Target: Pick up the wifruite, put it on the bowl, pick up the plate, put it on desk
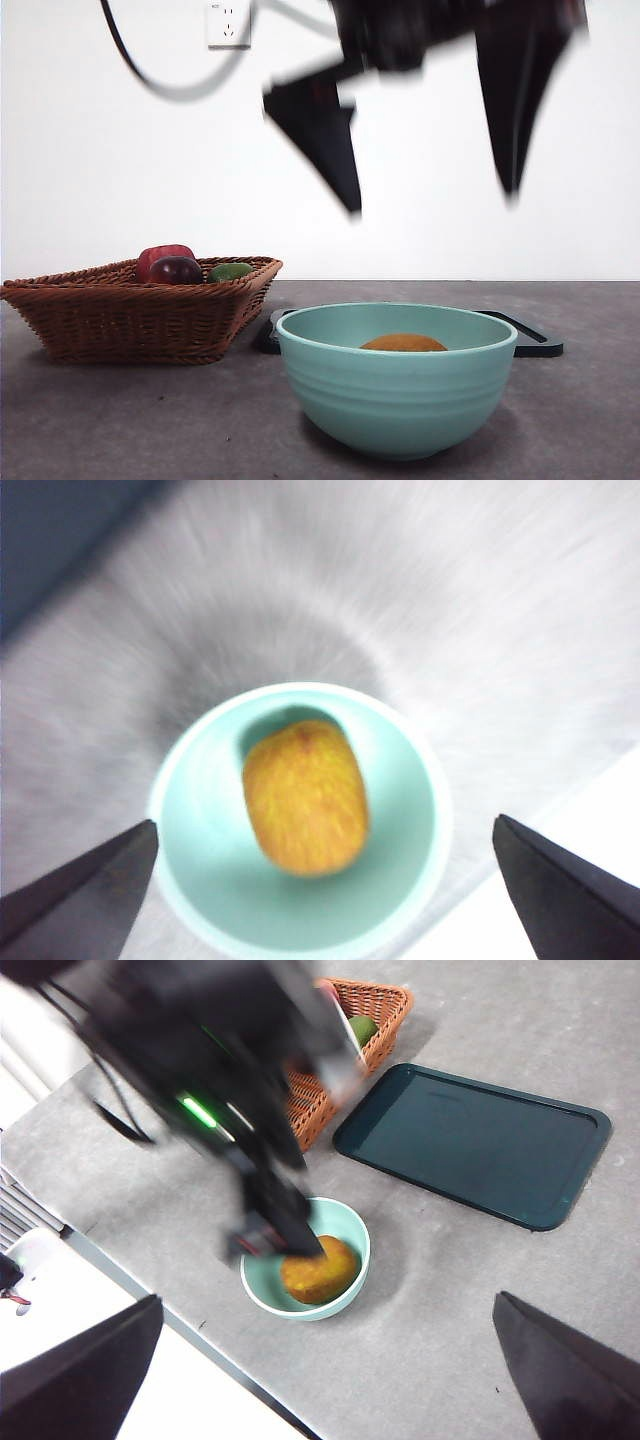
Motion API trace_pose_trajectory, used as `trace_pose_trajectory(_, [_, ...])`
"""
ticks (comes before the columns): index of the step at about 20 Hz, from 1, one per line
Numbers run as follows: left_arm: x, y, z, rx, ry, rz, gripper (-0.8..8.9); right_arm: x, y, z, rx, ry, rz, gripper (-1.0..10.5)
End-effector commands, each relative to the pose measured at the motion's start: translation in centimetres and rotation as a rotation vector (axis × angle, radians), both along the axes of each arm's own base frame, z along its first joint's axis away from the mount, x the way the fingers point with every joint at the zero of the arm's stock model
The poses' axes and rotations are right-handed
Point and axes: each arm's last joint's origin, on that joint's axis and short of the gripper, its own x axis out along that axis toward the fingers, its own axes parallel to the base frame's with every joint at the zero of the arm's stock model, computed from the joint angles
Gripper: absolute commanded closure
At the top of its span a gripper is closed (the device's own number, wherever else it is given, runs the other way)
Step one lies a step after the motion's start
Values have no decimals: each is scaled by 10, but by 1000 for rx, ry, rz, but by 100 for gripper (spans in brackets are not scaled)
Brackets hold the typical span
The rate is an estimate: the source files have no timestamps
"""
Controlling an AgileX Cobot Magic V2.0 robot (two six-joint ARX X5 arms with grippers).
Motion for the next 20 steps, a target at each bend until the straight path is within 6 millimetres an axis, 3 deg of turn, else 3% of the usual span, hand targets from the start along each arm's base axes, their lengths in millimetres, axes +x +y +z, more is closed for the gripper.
trace_pose_trajectory(1, [-13, 12, 33, -79, -58, -39, 268, -2, 0, 5, 2, -34, 9, 357])
trace_pose_trajectory(5, [-34, 51, 88, -218, -173, -95, 269, -2, 0, 5, 2, -33, 9, 357])
trace_pose_trajectory(9, [-56, 92, 124, -287, -253, -140, 284, -2, 0, 5, 2, -34, 8, 357])
trace_pose_trajectory(16, [-92, 160, 153, -291, -348, -106, 284, -2, 0, 5, 1, -34, 5, 357])
trace_pose_trajectory(20, [-116, 204, 150, -356, -388, -99, 284, -2, -1, 5, -1, -35, 2, 357])
